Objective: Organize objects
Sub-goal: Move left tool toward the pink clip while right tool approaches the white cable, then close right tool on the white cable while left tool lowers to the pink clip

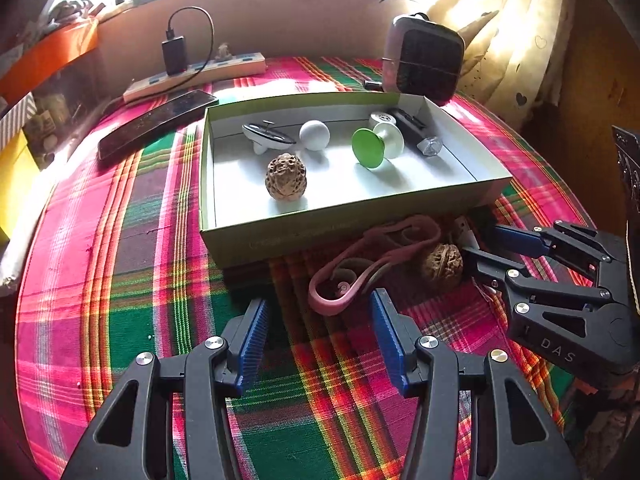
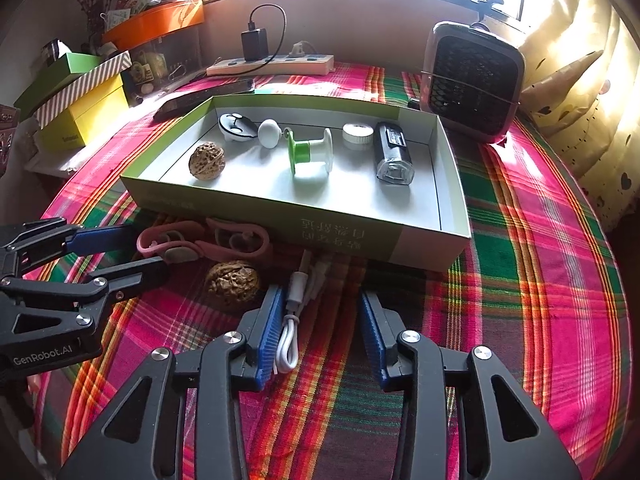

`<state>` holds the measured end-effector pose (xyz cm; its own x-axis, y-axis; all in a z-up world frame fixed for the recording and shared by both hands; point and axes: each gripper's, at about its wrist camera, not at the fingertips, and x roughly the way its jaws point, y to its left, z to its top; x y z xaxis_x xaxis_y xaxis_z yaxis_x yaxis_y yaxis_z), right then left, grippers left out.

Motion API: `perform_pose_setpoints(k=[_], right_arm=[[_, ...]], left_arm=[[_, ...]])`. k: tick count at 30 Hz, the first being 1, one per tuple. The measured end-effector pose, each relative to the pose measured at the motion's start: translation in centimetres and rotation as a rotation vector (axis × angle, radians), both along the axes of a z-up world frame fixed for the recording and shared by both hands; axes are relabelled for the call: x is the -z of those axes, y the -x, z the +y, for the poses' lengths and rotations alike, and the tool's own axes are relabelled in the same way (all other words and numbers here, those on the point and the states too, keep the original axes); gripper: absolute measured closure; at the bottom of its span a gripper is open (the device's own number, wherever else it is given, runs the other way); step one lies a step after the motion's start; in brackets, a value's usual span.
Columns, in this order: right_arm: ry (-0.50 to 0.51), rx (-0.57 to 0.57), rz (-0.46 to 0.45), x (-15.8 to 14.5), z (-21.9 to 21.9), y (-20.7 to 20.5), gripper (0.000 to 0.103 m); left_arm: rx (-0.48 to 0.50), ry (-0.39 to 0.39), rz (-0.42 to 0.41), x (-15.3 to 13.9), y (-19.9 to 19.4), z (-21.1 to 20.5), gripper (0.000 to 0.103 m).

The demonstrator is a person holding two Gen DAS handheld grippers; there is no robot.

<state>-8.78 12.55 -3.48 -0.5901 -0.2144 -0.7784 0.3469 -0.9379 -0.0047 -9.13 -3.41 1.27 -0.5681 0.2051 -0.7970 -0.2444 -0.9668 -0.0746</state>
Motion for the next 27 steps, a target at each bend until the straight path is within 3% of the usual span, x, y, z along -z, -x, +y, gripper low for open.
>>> perform_pose_setpoints(k=[9,18,27], right_arm=[[0.001,-0.036,0.002,0.0,-0.4,-0.2,0.086],[0.008,-0.044,0.0,0.0,-0.3,-0.3,0.087],[0.014,-0.044,-0.003,0.0,-0.3,-0.3,0.087]], left_arm=[[0.054,0.03,0.034,-0.8,0.6,0.4,0.053],[0.109,0.088,0.03,-0.3,1.2,1.8,0.053],[0.11,0.086,0.017,0.1,1.6,2.2,0.053]])
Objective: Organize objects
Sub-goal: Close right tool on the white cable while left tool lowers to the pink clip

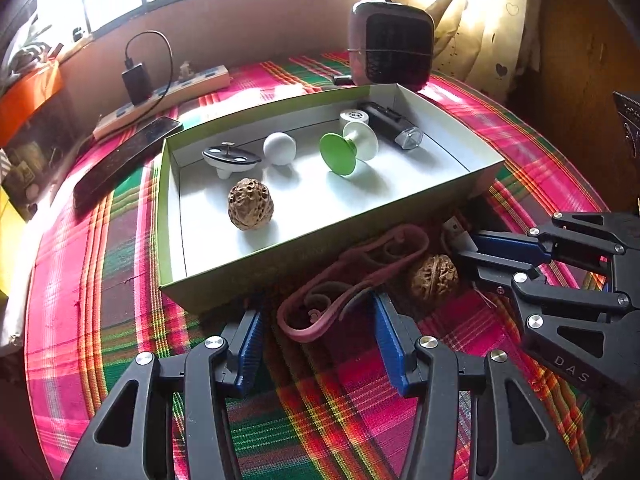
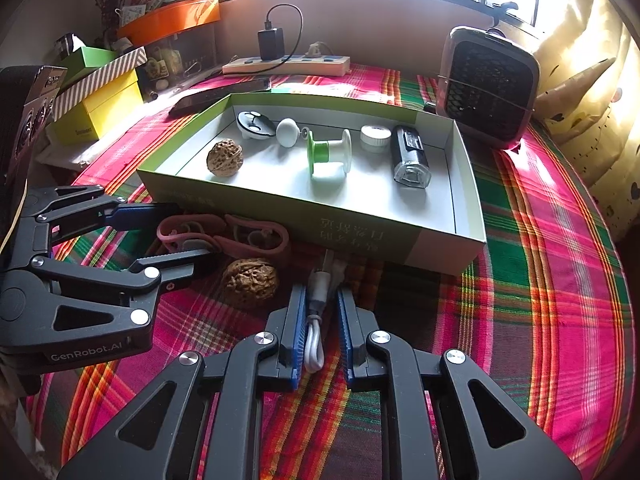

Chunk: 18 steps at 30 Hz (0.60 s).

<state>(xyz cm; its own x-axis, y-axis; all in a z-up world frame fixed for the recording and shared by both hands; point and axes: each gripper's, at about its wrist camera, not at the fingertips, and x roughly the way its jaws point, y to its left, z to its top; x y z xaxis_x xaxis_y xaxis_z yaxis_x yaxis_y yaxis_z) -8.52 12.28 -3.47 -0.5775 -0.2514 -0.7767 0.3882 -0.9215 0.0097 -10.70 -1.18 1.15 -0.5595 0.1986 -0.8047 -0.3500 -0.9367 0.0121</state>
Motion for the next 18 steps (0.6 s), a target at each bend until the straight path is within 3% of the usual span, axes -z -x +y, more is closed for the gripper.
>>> perform_pose_setpoints(k=[9,18], right_arm=[[0.002,0.0,-0.001,0.0,0.0,0.0,0.087],[0.002,0.0,-0.001,0.0,0.0,0.0,0.087]], left_arm=[[-0.019,-0.003,0.006,0.0,-0.2,-0.2,0.06],[-0.037,-0.024,0.001,0.0,-1.3,-0.7,0.074]])
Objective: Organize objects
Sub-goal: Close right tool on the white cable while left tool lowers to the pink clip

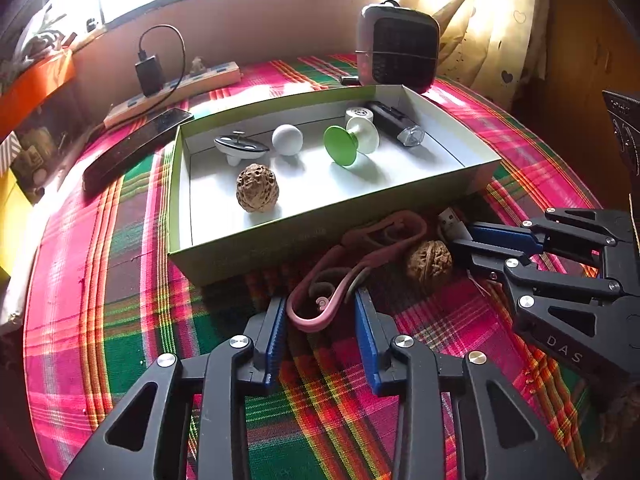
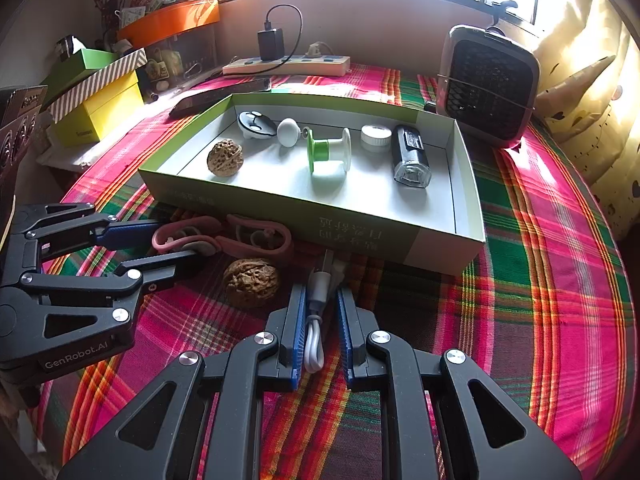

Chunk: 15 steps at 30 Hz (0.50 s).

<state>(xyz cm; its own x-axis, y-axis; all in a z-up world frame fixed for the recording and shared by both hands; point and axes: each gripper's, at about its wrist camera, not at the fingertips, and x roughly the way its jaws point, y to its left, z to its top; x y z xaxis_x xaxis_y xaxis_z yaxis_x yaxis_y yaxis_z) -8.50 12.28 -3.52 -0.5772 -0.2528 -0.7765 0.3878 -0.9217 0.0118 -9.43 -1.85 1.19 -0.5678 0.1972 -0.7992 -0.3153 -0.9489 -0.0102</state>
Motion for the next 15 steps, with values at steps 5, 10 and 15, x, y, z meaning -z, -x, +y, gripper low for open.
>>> perform_pose_setpoints(k=[5,10,15], right_arm=[[0.002,0.001,-0.001,0.0,0.0,0.0,0.087],[0.002,0.0,-0.001,0.0,0.0,0.0,0.087],[0.003,0.001,-0.001,0.0,0.0,0.0,0.087]], left_arm=[[0.001,-0.02,-0.007,0.0,-0.5,-0.1,0.077],[0.018,-0.031,-0.017,-0.1,-0.1,0.0,0.076],[0.031,-0.053,-0.03,-0.1,0.7,0.1,0.072]])
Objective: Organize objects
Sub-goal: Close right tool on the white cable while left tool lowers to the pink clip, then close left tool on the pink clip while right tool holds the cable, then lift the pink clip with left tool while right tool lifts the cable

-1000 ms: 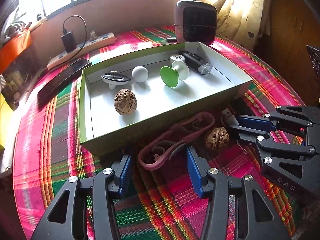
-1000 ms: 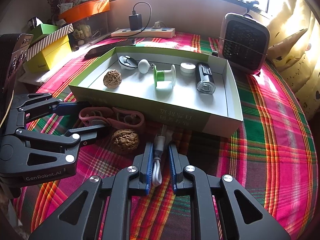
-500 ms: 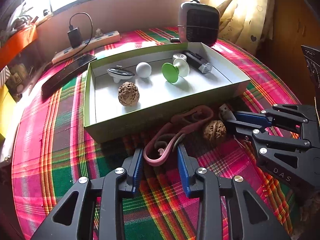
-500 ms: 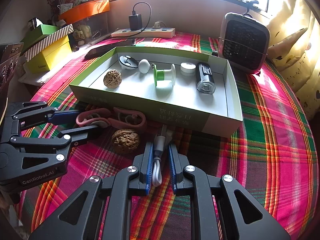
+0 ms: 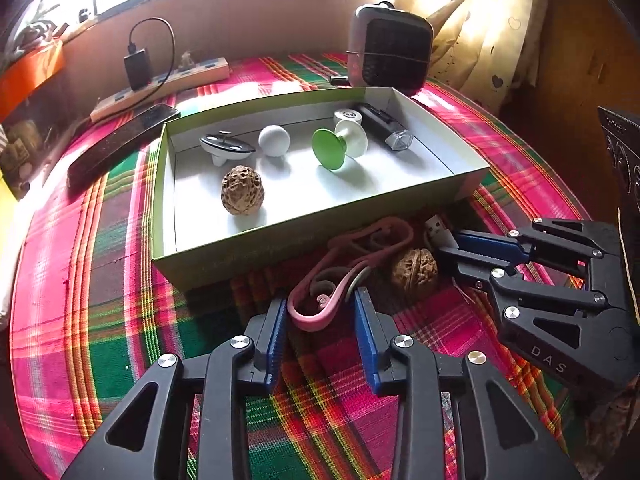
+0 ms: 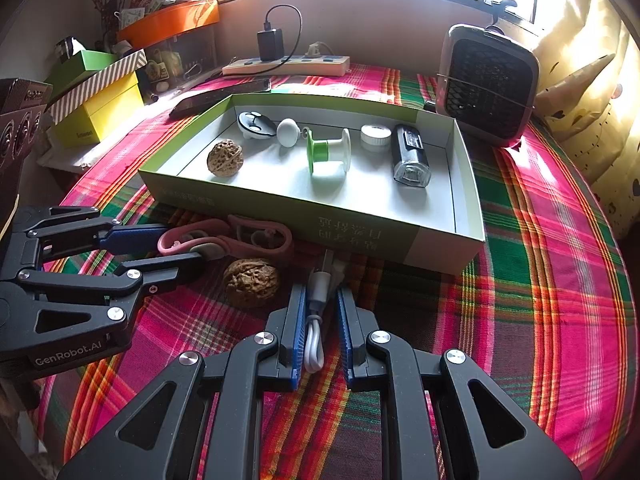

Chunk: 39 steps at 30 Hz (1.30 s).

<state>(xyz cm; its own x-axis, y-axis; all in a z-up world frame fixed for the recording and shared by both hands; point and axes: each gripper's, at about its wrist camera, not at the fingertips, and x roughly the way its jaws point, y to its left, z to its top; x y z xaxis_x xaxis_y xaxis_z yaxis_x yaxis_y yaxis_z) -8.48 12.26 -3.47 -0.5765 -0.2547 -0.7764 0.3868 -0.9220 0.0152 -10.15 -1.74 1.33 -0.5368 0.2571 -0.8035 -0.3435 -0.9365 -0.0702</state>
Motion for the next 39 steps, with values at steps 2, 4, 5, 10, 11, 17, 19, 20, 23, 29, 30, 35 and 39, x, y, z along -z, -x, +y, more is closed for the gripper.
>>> perform_pose_setpoints(k=[2,4,5,10,11,17,19,20,23,29,30,35,39], right_arm=[[0.001,0.0,0.0,0.0,0.0,0.0,0.087],[0.001,0.0,0.0,0.0,0.0,0.0,0.087],[0.001,0.0,0.0,0.0,0.0,0.0,0.087],[0.001,0.0,0.0,0.0,0.0,0.0,0.087],[0.001,0.0,0.0,0.0,0.0,0.0,0.087],[0.001,0.0,-0.001,0.0,0.0,0.0,0.087],[0.001,0.0,0.0,0.0,-0.1,0.0,0.087],[0.0,0.0,0.0,0.0,-0.1,0.0,0.087],[0.002,0.0,-0.001,0.0,-0.1,0.0,0.087],[0.002,0.0,-0.001,0.0,-0.1,0.0,0.087],[0.002,0.0,-0.001,0.0,-0.1,0.0,0.087],[-0.003,0.001,0.001,0.0,-0.1,0.0,0.087],[-0.006,0.004,0.002,0.0,-0.2,-0.1,0.087]], left_arm=[[0.014,0.012,0.005,0.0,0.2,0.3,0.069],[0.031,0.026,0.005,0.0,0.4,0.6,0.068],[0.038,0.03,0.007,0.0,0.5,0.7,0.067],[0.044,0.032,0.015,0.0,0.6,0.9,0.067],[0.042,0.036,0.017,0.1,0.5,0.9,0.067],[0.039,0.048,0.019,0.1,0.0,1.1,0.073],[0.035,0.045,0.02,0.0,-0.3,1.0,0.075],[0.035,0.05,0.021,0.0,-0.4,0.9,0.078],[0.029,0.051,0.022,0.0,-0.9,0.7,0.08],[0.014,0.037,0.018,0.1,-1.6,0.1,0.08],[0.012,0.036,0.018,0.1,-1.8,0.1,0.08],[-0.024,0.03,0.017,0.1,-2.3,-0.4,0.08],[-0.049,0.014,0.013,0.2,-2.2,-0.5,0.079]])
